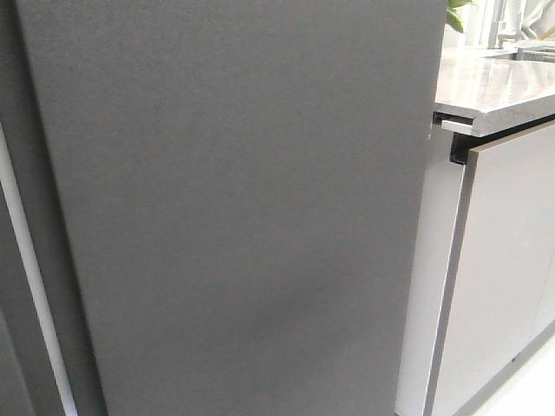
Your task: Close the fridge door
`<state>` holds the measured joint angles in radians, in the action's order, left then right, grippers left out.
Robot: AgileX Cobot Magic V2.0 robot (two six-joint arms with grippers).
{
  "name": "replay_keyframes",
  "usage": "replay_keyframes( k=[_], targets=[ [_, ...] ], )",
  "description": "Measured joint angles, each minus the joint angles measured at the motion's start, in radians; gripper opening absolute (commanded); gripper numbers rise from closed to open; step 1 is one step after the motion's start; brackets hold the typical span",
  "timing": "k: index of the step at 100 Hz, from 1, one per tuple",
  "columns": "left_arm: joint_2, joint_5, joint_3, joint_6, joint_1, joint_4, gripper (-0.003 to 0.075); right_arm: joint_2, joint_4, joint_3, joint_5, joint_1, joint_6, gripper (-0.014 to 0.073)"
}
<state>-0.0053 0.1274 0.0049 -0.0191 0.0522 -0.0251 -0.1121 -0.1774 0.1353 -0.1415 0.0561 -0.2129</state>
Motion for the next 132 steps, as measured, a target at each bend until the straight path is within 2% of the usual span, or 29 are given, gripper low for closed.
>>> replay_keyframes(
  k=[22,132],
  targets=[
    [0.0,0.0,0.0,0.0,0.0,0.0,-0.002,0.081,-0.021,-0.153,0.112,0.0,0.0,-0.0044],
    [0.0,0.0,0.0,0.0,0.0,0.0,-0.002,0.121,-0.035,-0.154,0.125,0.0,0.0,-0.0044]
  ],
)
